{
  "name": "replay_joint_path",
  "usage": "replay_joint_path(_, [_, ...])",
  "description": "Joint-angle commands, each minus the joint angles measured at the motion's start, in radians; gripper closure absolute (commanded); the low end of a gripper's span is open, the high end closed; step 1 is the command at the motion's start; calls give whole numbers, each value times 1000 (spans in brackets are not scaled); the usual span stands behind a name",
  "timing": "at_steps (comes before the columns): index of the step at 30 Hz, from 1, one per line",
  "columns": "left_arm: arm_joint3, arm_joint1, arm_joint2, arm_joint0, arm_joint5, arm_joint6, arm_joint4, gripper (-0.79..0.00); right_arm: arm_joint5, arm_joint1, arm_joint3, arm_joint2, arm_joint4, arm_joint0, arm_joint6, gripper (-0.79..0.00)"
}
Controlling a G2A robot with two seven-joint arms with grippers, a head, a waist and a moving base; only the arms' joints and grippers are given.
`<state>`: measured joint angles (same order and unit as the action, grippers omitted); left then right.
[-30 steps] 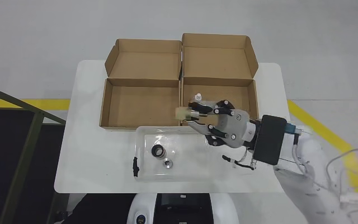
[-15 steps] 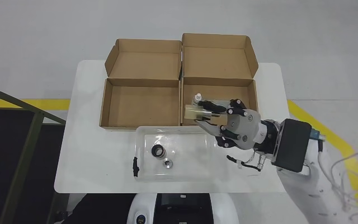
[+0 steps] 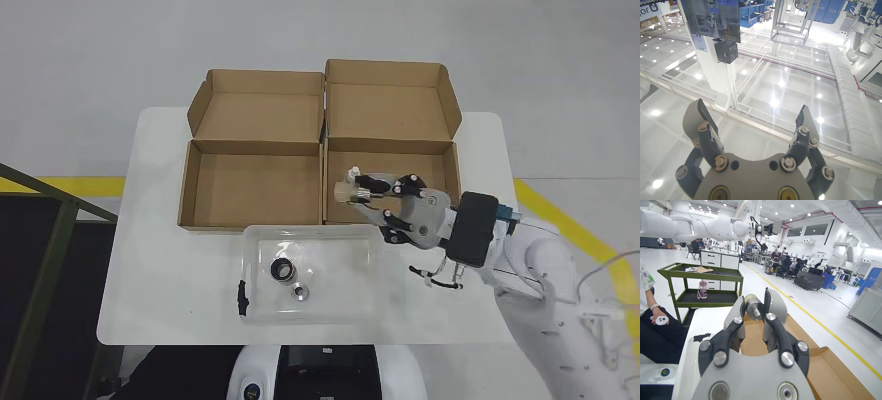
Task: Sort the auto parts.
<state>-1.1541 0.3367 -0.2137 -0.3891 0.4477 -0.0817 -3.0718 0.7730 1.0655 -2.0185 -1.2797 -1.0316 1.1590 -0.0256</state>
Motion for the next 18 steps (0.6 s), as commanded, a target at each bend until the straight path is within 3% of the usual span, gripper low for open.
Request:
replay_joint_path(1, [0,0,0,0,0,0,0,-785,0,-1,21,0,-1,6,16,0])
replay_joint_path(18, [0,0,0,0,0,0,0,-785,-83,-7,142,-1,-134,9,221,0])
